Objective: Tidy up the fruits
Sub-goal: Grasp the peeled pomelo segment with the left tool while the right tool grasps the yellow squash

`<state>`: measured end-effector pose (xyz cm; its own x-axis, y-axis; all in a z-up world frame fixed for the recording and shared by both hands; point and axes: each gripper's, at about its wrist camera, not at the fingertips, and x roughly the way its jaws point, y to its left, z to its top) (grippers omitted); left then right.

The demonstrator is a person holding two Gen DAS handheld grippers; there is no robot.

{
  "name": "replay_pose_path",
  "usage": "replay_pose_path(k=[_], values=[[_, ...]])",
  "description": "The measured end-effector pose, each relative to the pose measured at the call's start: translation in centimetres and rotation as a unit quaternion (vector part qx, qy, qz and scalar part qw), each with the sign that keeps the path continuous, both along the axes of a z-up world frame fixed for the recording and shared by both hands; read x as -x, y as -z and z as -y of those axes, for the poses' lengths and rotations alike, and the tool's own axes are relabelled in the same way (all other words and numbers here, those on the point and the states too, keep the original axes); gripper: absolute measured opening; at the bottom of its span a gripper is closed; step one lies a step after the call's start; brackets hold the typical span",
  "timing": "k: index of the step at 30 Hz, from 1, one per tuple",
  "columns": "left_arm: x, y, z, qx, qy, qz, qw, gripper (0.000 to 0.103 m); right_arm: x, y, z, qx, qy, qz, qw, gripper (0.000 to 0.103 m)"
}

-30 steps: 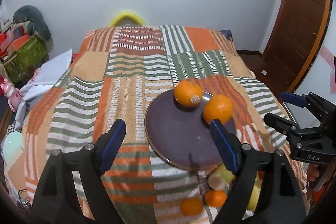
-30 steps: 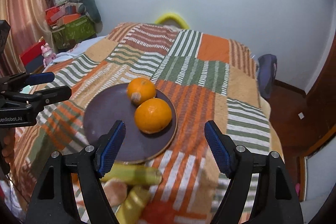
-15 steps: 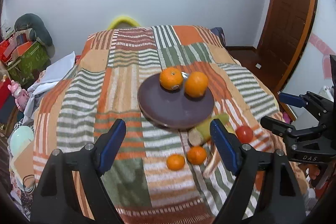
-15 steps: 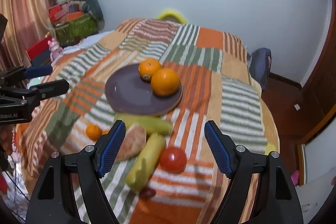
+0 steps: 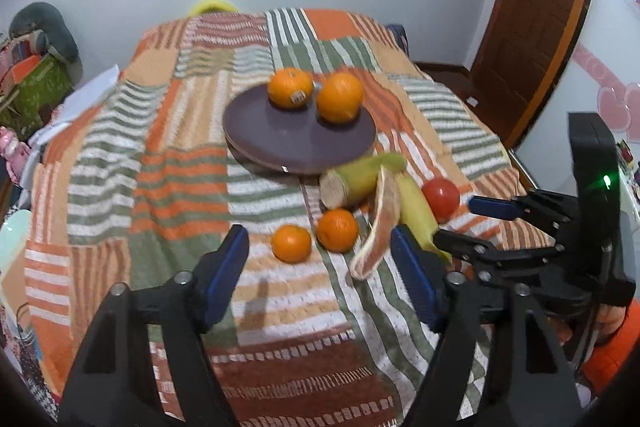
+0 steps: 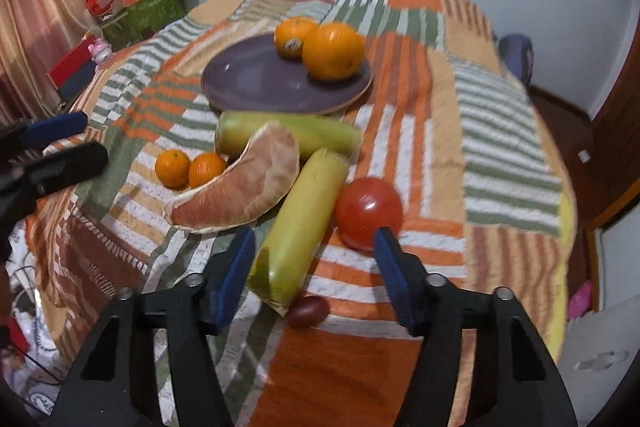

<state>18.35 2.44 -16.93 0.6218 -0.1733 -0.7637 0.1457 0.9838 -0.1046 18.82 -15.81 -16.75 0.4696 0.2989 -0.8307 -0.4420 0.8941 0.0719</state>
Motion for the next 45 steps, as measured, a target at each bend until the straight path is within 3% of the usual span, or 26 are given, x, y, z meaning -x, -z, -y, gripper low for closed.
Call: replay_pose_path(k=[4, 11, 13, 16, 27, 29, 37, 45], values=[[-0.5, 2.2, 0.8, 0.014, 0.020, -0.033, 0.9992, 0.054, -0.6, 1.0, -0.4, -0.011, -0.003, -0.022, 1.000, 0.050], [-1.6, 4.9, 2.5, 0.026, 0.046, -0.067, 0.9963, 0.048, -0.5, 1.4, -0.5, -0.016, -0.011, -0.028, 0.999, 0.050], [-2.1, 5.4, 2.8, 0.031, 0.052, -0.076, 0.9953, 0.034, -0.6, 1.5, -0.4, -0.020, -0.012, -0.029, 0.999, 0.050], [-2.5, 6.0, 2.9, 0.036, 0.056, -0.083, 0.9944, 0.023, -0.8, 1.5, -0.2, -0.024, -0.014, -0.032, 0.999, 0.050], [0.0, 4.9, 0.7, 0.036, 0.053, -0.065, 0.9959, 0.019, -1.3, 3.1, -1.1, -0.028, -0.018, -0.075, 0.997, 0.050], [1.0, 4.6, -0.2, 0.035, 0.045, -0.064, 0.9963, 0.019, -1.2, 3.2, -1.5, -0.025, -0.016, -0.070, 0.997, 0.044], [4.7, 4.4, -2.8, 0.014, 0.021, -0.070, 0.9972, 0.019, 0.6, 1.7, -2.4, -0.008, -0.035, -0.045, 0.998, 0.042], [4.9, 4.0, -3.5, 0.011, 0.016, -0.072, 0.9972, 0.019, 2.2, 1.2, -3.4, -0.015, -0.069, -0.054, 0.996, 0.040]])
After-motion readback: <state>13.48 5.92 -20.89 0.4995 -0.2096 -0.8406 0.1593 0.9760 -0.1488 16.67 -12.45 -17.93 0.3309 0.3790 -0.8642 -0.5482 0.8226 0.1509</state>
